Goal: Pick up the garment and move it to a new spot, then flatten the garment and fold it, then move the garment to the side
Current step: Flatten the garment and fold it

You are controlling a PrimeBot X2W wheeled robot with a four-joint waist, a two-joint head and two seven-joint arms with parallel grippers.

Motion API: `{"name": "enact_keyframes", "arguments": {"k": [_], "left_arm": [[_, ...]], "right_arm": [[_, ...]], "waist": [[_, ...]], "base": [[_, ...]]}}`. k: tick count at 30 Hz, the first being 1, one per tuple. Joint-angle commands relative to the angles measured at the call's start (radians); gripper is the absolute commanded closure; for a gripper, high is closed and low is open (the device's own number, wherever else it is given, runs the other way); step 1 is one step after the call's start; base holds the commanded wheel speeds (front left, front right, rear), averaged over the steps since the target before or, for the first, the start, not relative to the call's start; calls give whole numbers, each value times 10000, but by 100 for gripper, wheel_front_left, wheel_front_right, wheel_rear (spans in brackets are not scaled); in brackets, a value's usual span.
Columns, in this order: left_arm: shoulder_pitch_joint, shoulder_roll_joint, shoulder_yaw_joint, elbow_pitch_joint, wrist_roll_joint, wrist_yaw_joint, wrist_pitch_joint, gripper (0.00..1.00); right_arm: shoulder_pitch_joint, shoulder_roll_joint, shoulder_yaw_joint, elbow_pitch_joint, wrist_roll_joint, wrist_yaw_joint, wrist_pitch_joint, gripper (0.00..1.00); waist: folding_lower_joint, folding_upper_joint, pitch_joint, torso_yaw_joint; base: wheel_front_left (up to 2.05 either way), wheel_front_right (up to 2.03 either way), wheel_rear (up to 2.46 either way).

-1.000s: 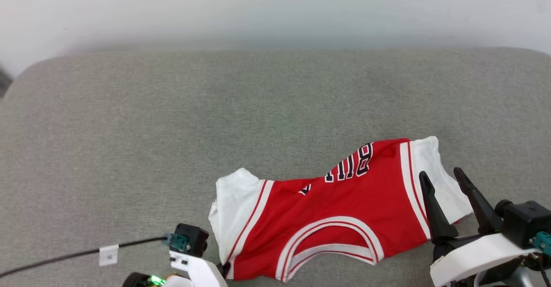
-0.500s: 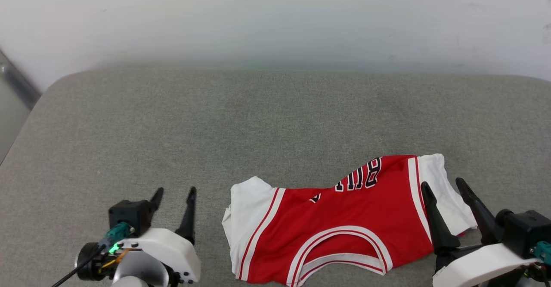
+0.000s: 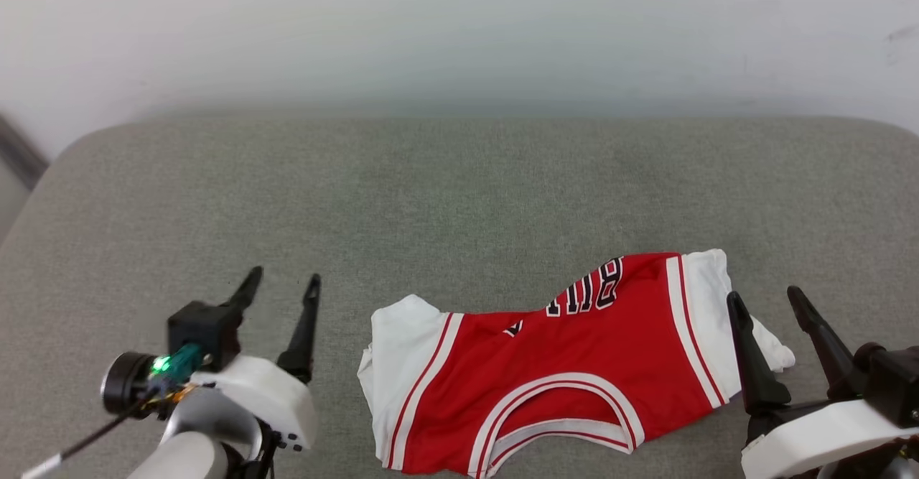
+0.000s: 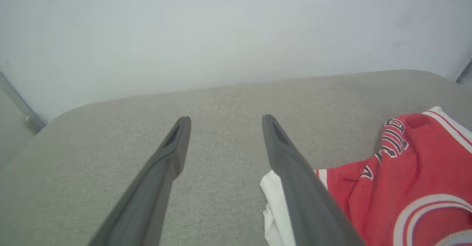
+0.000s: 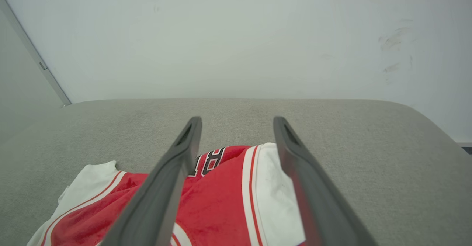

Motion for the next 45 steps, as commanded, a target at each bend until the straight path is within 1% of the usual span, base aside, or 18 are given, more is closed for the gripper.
{"name": "enact_keyframes", "arguments": {"k": [1, 7, 11, 14, 20, 21, 22, 23, 25, 28, 32, 37, 40, 43, 45], "left_arm": [[-302, 71, -161, 19, -115, -269, 406, 0], [-1313, 398, -1022, 371, -734, -1694, 2681, 0], [-1805, 577, -1525, 929, -1131, -2432, 4118, 0], [-2004, 601, -1861, 1425, -1483, -2899, 5104, 0], [-2129, 587, -2507, 2647, -2022, -3431, 6936, 0], [-2123, 530, -2592, 2802, -2172, -3511, 7183, 20], [-2122, 452, -2663, 2934, -2260, -3526, 7423, 54], [-2129, 426, -2779, 3061, -2269, -3541, 7663, 100], [-2115, 300, -2783, 3164, -2372, -3528, 7711, 100], [-2146, 130, -2547, 3107, -2255, -3322, 7047, 100], [-2037, -21, -1923, 2821, -2194, -2853, 5726, 100], [-1601, -63, -1288, 2146, -2064, -2245, 4187, 100], [-1375, -1, -1010, 1613, -1892, -1880, 3525, 100], [-1121, 33, -849, 1043, -1755, -1548, 3080, 100], [-1021, 63, -830, 694, -1671, -1391, 2938, 100]], "right_arm": [[-187, 13, -47, -70, -74, -3, 47, 0], [-525, 13, 21, 11, -37, -3, 27, 0], [-761, 13, 147, 228, 101, -3, -75, 0], [-860, 15, 217, 350, 183, -3, -161, 0], [-979, 13, 262, 630, 323, -3, -306, 0], [-977, 13, 250, 682, 346, -3, -317, 0], [-978, 15, 248, 725, 345, -3, -336, 0], [-985, 13, 243, 762, 345, -3, -342, 0], [-1009, 15, 239, 817, 376, -3, -333, 0], [-1045, 13, 100, 918, 535, -3, -282, 0], [-1013, 12, -228, 1141, 836, -3, -112, 0], [-1121, 15, -988, 1788, 1311, -3, 495, 0], [-1357, -28, -1585, 2537, 1483, -3, 1335, 0], [-1767, -236, -2008, 3351, 1478, -2, 2657, 0], [-2203, -510, -2141, 3909, 1491, -3, 3606, 0]], "waist": [[1, 0, 231, -79], [1, 0, 999, -369], [1, 0, 1401, -626], [1, 0, 1641, -808], [1, 0, 1932, -1110], [1, 0, 1954, -1143], [1, 0, 1960, -1165], [1, 0, 1958, -1187], [1, 0, 1941, -1217], [1, 0, 1864, -1184], [1, 0, 1665, -975], [1, 0, 1374, -604], [1, 0, 1248, -412], [1, 0, 1206, -253], [1, 0, 1241, -152]], "base": [[0, 0, 0], [0, 0, 0], [0, 0, 0], [0, 0, 0], [0, 0, 0], [0, 0, 0], [0, 0, 0], [0, 0, 0], [0, 0, 0], [0, 0, 0], [0, 0, 0], [0, 0, 0], [0, 0, 0], [0, 0, 0], [0, 0, 0]]}}
